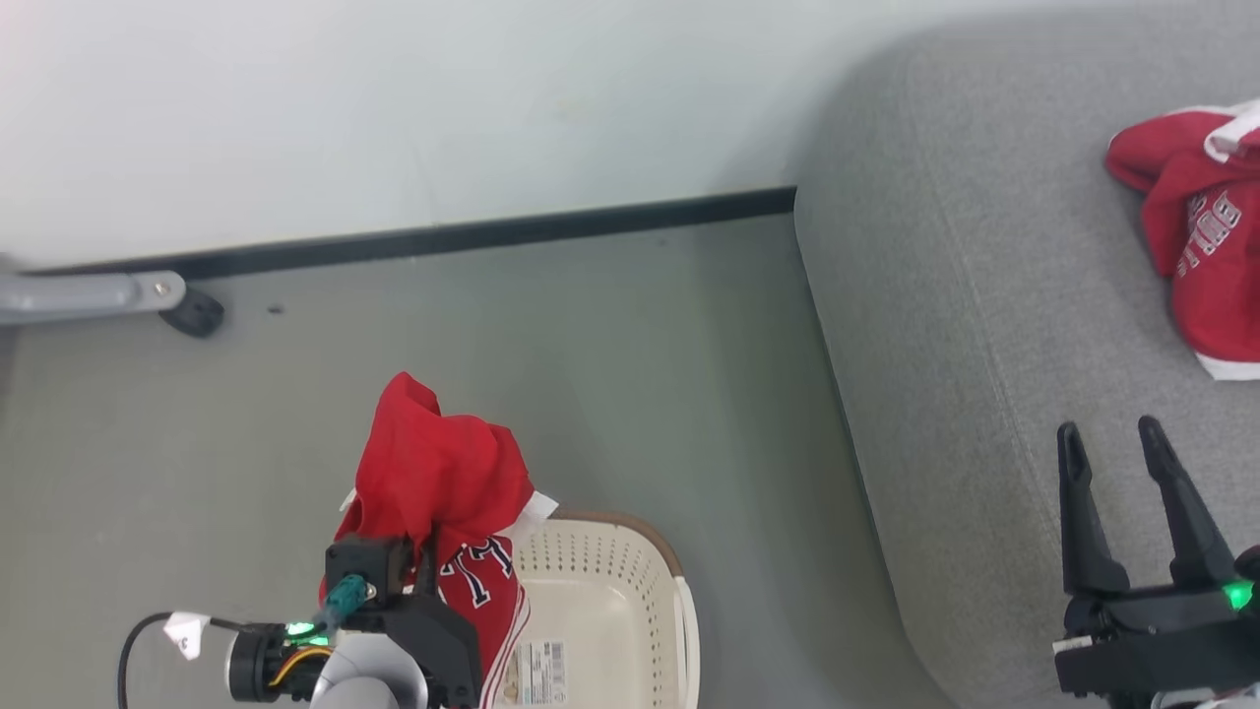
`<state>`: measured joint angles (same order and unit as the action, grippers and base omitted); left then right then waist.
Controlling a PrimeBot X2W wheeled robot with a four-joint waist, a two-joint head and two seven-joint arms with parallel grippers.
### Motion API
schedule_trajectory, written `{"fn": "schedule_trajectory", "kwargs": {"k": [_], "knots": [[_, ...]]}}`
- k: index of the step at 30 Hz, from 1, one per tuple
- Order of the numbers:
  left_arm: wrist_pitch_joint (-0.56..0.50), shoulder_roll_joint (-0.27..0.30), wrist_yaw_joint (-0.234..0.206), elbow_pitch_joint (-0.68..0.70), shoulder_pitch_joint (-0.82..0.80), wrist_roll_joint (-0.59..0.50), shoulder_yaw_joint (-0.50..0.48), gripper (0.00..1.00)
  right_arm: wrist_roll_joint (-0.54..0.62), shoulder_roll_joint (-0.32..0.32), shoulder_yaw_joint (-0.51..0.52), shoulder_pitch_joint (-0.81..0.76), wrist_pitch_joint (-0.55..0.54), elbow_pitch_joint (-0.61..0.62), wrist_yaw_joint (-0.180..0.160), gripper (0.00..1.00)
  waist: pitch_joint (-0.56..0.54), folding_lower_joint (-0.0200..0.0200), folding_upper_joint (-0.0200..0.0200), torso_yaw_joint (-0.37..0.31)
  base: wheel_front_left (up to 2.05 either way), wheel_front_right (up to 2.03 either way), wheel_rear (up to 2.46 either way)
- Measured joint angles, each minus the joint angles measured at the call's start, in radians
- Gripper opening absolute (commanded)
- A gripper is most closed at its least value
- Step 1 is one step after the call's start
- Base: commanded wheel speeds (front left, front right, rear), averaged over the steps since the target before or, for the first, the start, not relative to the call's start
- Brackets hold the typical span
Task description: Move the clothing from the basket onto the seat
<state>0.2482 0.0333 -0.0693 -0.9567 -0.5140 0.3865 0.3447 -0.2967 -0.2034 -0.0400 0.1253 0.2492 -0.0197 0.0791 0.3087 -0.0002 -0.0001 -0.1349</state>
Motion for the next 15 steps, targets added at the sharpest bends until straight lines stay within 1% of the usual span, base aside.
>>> {"fn": "schedule_trajectory", "kwargs": {"k": [6,7,8,12,15], "knots": [[0.001,0.001,-0.001,0.122,0.074,0.000,-0.001,0.00,0.009,0.001,-0.004,-0.063,0.000,-0.012,-0.002,1.00,-0.089,0.0001,0.0000,0.014,0.00,0.00,0.00],[0.001,0.001,-0.001,0.147,0.088,0.000,-0.004,0.00,0.009,0.001,-0.005,-0.075,0.000,-0.012,-0.007,1.00,-0.104,0.0001,0.0000,0.017,0.00,0.00,0.00],[0.001,0.001,-0.001,0.147,0.088,0.000,-0.004,0.00,0.009,0.001,-0.005,-0.075,0.000,-0.012,-0.007,1.00,-0.104,0.0001,0.0000,0.017,0.00,0.00,0.00],[0.001,0.001,-0.001,0.249,0.144,0.000,-0.014,0.00,0.010,0.006,-0.009,-0.124,-0.001,-0.012,-0.010,1.00,-0.162,0.0000,0.0000,0.028,0.00,0.00,0.00],[0.001,0.003,-0.001,0.339,0.174,-0.001,-0.021,0.00,0.011,0.009,-0.013,-0.162,-0.003,-0.006,-0.019,1.00,-0.203,0.0000,0.0000,0.037,0.00,0.00,0.00]]}}
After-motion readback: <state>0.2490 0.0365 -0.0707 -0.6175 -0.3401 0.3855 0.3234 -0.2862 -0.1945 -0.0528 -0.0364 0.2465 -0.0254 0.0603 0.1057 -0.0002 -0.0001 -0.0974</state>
